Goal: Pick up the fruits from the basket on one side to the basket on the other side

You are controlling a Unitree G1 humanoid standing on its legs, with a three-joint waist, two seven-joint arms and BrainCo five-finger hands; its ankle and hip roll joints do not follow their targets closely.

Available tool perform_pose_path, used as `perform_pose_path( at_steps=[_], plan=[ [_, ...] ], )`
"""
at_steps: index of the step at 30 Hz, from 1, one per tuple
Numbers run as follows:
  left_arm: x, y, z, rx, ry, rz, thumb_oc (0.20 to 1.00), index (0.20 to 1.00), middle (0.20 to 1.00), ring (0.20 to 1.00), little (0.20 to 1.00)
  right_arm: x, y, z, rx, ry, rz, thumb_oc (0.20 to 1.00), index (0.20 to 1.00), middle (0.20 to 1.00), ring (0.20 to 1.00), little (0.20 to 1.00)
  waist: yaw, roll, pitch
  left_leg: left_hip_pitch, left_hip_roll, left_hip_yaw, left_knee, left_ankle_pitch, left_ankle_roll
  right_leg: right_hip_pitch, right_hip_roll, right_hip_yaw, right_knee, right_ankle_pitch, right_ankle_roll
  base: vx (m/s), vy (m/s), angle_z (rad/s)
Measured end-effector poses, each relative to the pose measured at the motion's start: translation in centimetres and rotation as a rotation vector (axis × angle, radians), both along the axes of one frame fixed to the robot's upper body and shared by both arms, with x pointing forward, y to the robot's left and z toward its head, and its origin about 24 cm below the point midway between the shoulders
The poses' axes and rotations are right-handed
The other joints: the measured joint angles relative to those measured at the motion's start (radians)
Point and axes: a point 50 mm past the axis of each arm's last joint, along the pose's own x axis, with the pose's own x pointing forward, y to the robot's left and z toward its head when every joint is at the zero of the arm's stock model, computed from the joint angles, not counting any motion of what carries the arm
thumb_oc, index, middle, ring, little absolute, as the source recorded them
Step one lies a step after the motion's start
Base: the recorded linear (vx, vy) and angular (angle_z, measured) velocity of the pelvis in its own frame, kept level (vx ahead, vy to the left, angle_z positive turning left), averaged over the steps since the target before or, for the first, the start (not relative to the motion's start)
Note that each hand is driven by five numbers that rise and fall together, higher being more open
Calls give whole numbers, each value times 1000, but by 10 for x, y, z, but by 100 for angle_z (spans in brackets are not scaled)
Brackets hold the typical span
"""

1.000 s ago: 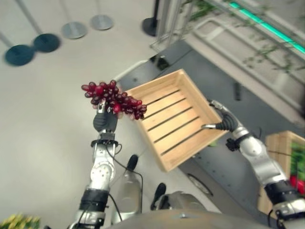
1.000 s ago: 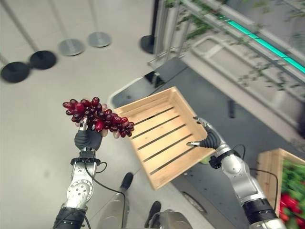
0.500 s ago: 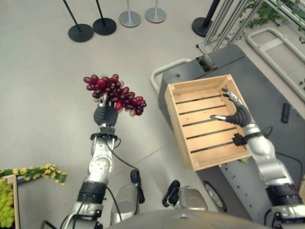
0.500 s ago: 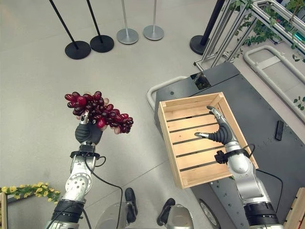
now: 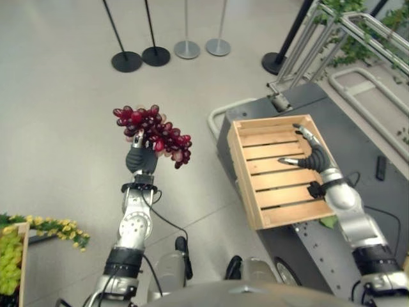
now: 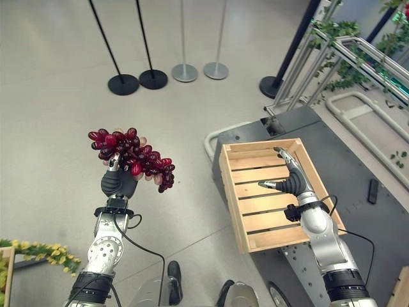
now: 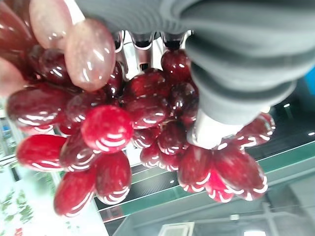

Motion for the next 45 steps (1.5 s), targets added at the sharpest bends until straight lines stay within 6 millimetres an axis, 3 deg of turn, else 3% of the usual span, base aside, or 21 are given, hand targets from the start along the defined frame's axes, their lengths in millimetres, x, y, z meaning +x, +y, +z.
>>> perform_pose_path(
  at_steps=[3, 10, 16, 17, 18, 19, 20, 21, 26, 28, 30, 31, 32, 33, 34, 35, 36, 38, 42, 43, 45],
  plan=[
    [-8, 13, -7, -12, 22, 64, 200, 200, 200, 200, 200, 1, 3, 0, -5, 0, 13, 1000, 1000, 1000, 1000, 1000, 42, 4, -20, -4, 4, 10, -19, 27, -23, 3, 10, -25, -91, 22, -5, -42, -21, 8],
    [-17, 14, -18, -17, 64, 73, 200, 200, 200, 200, 200, 1, 2, -5, -3, 16, 2, 1000, 1000, 1000, 1000, 1000, 41, 11, -23, -7, 9, -23, -45, 56, -28, 17, 29, -63, -115, 31, -19, -51, 56, 11],
    [-10, 4, -14, -14, 50, 33, 200, 200, 200, 200, 200, -6, -3, -14, -2, 52, -23, 1000, 1000, 1000, 1000, 1000, 9, 13, -22, -14, -28, -89, -48, 68, -11, 41, 6, -97, -66, 18, 2, -17, -15, 39],
    [-5, 2, -11, -21, 36, 29, 200, 200, 200, 200, 200, -11, -6, -19, -12, 71, -32, 1000, 1000, 1000, 1000, 1000, -21, 28, -11, -1, -31, -172, -78, 87, -4, -10, 52, 45, 41, -7, 12, -9, -72, 118],
    [-3, 2, -9, -18, 31, 27, 200, 200, 200, 200, 200, -16, -8, -21, -17, 80, -39, 1000, 1000, 1000, 1000, 1000, -33, 32, -10, 1, -31, -206, -93, 100, -5, -17, 100, 134, 34, -24, 19, -54, -104, 142],
    [-1, 4, -6, -2, 19, 28, 200, 200, 200, 200, 200, -22, -12, -26, -31, 104, -49, 1000, 1000, 1000, 1000, 1000, -40, 25, -11, 6, -42, -249, -120, 128, -25, -26, 154, 209, 24, -43, 0, -65, -127, 111],
    [-1, 6, -5, 7, 16, 28, 200, 200, 200, 200, 200, -25, -15, -28, -36, 113, -58, 1000, 1000, 1000, 1000, 1000, -43, 13, -12, 10, -48, -247, -129, 131, -22, -31, 151, 197, -2, -36, -6, -52, -84, 91],
    [-2, 8, -6, 8, 18, 39, 200, 200, 200, 200, 200, -27, -20, -27, -38, 113, -77, 1000, 1000, 1000, 1000, 1000, -28, -5, -15, 11, -66, -241, -134, 138, -31, -32, 141, 155, -22, -33, -88, -56, -95, 50],
    [-10, 3, -15, -19, 47, 38, 200, 200, 200, 200, 200, -26, -24, -26, -41, 103, -95, 1000, 1000, 1000, 1000, 1000, 28, 17, -9, -19, -29, -247, -130, 173, -75, -29, 180, 75, -37, -34, -114, -175, -131, 38],
    [-9, -6, -16, -25, 52, 2, 200, 200, 200, 200, 200, -25, -25, -24, -44, 92, -106, 1000, 1000, 1000, 1000, 1000, 11, 32, 5, -39, -17, -259, -129, 198, -98, -13, 177, 14, -65, -25, -136, -144, -73, 81],
    [-9, -10, -17, -26, 52, -13, 200, 200, 200, 200, 200, -21, -24, -20, -47, 74, -101, 1000, 1000, 1000, 1000, 1000, 38, 47, 23, -54, -14, -250, -120, 200, -110, -12, 187, -22, -46, -37, -149, -186, -79, 58],
    [-9, -11, -16, -28, 49, -17, 200, 200, 200, 200, 200, -20, -25, -17, -56, 65, -99, 1000, 1000, 1000, 1000, 1000, 32, 62, 32, -77, -5, -221, -124, 191, -137, -1, 199, -50, -43, -39, -153, -227, -79, 124],
    [-7, -13, -13, -25, 37, -28, 200, 200, 200, 200, 200, -20, -28, -15, -62, 56, -109, 1000, 1000, 1000, 1000, 1000, 3, 51, 58, -102, 61, -49, -78, 151, -171, 9, 173, -102, -71, -47, -187, -132, -53, 110],
    [-7, -11, -13, -22, 37, -26, 200, 200, 200, 200, 200, -18, -27, -14, -61, 52, -109, 1000, 1000, 1000, 1000, 1000, 19, 38, 66, -100, 79, 1, -49, 137, -162, 1, 155, -105, -62, -40, -192, -138, -67, 84],
    [-7, -9, -14, -24, 39, -15, 200, 200, 200, 200, 200, -13, -25, -10, -61, 33, -102, 1000, 1000, 1000, 1000, 1000, 26, 18, 75, -100, 111, 74, 46, 109, -146, 1, 139, -108, -71, -22, -186, -49, -56, 12],
    [-8, -7, -14, -25, 40, -10, 200, 200, 200, 200, 200, -12, -25, -8, -61, 24, -101, 1000, 1000, 1000, 1000, 1000, 24, 13, 78, -101, 110, 51, 83, 102, -155, 4, 131, -108, -74, -20, -183, -27, -35, 30],
    [-8, -8, -14, -24, 44, -19, 200, 200, 200, 200, 200, -8, -24, -3, -62, 3, -99, 1000, 1000, 1000, 1000, 1000, 14, 7, 83, -54, 98, -26, 134, 98, -162, 16, 115, -111, -73, -19, -181, -9, -15, 28],
    [-6, -12, -13, -23, 39, -39, 200, 200, 200, 200, 200, -6, -23, -1, -59, -7, -100, 1000, 1000, 1000, 1000, 1000, 7, 0, 90, 6, 103, -53, 131, 59, -133, 46, 102, -132, -76, -18, -177, 2, 25, 33],
    [-3, -15, -8, -17, 21, -63, 200, 200, 200, 200, 200, -7, -23, -2, -58, -5, -102, 1000, 1000, 1000, 1000, 1000, 8, -8, 93, 41, 112, -66, 93, 61, -136, 69, 94, -163, -82, -16, -157, 22, 100, 33],
    [-4, -14, -9, -5, 25, -70, 200, 200, 200, 200, 200, -7, -24, -3, -54, -2, -106, 1000, 1000, 1000, 1000, 1000, 2, -9, 93, 51, 127, -70, 86, 29, -106, 81, 87, -209, -104, -11, -153, 35, 118, 32],
    [-5, -13, -11, 2, 36, -72, 200, 200, 200, 200, 200, -10, -23, -7, -37, 2, -122, 1000, 1000, 1000, 1000, 1000, -20, -4, 91, 78, 183, -55, 72, 15, -128, 106, 83, -263, -113, -1, -137, 20, 186, 54]
  ],
)
